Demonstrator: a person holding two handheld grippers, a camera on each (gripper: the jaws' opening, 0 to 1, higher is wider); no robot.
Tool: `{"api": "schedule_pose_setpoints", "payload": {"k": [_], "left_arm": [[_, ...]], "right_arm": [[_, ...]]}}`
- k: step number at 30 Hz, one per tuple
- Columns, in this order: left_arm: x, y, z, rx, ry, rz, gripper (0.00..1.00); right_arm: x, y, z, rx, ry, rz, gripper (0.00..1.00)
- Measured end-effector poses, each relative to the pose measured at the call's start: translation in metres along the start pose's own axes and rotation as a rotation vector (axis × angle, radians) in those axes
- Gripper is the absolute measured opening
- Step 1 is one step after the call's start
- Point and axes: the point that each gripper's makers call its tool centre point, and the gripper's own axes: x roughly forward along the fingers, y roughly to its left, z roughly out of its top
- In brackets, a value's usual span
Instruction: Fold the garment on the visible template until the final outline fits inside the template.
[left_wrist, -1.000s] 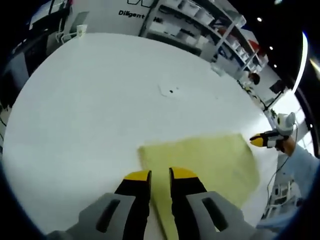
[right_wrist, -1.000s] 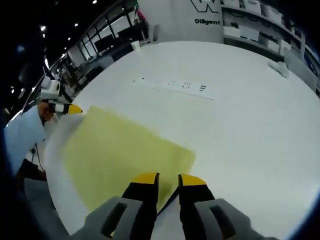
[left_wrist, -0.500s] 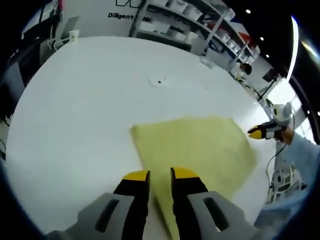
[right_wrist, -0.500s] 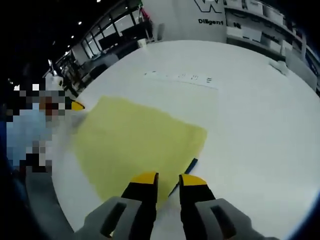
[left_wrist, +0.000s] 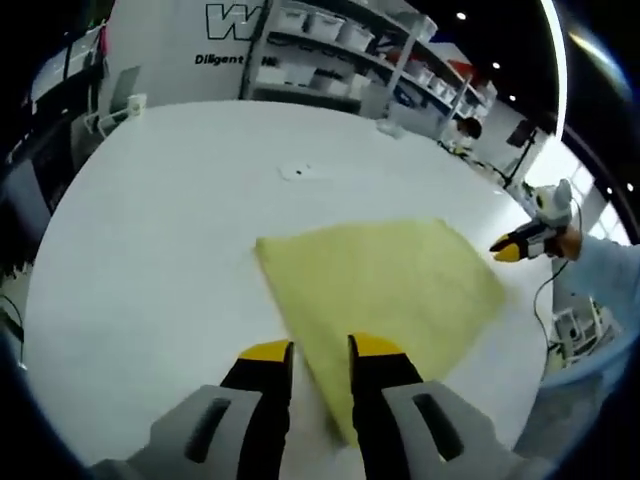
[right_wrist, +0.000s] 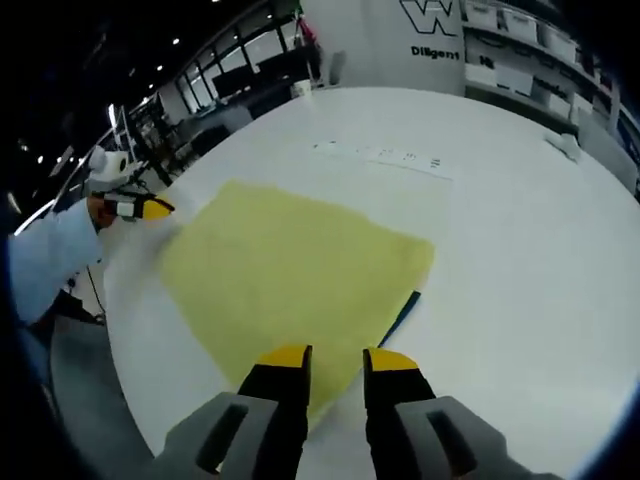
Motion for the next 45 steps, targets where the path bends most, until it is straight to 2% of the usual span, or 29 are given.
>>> {"api": "schedule_pose_setpoints", "payload": {"k": [6,10,18,20,30,37,45], "left_arm": [[-0.010,-0.003,-0.008,0.113,-0.060,0.033,0.26],[-0.016,-0.009,-0.013,0.110,-0.096,0.022,0.29],[-0.020,-0.011,-0.032,0.093,-0.105,0.026,0.29],[-0.022,-0.013,-0.035,0.109,-0.113,0.031,0.28],[-0.027,-0.020,-0.032,0.180,-0.206,0.051,0.36],[-0.025,-0.022,-0.049,0.138,-0.189,0.033,0.36],[-0.026,-0.026,-0.057,0.139,-0.177,0.012,0.35]], "right_arm": [[-0.004,0.009,-0.005,-0.029,-0.021,0.000,0.19],[-0.008,0.018,-0.006,-0.058,-0.050,0.001,0.23],[-0.015,0.030,-0.020,-0.069,-0.064,0.020,0.26],[-0.016,0.032,-0.023,-0.071,-0.065,0.021,0.26],[-0.019,0.041,-0.029,-0.186,-0.136,-0.020,0.35],[-0.018,0.044,-0.044,-0.171,-0.137,-0.015,0.35],[-0.019,0.045,-0.050,-0.166,-0.127,-0.014,0.35]]}}
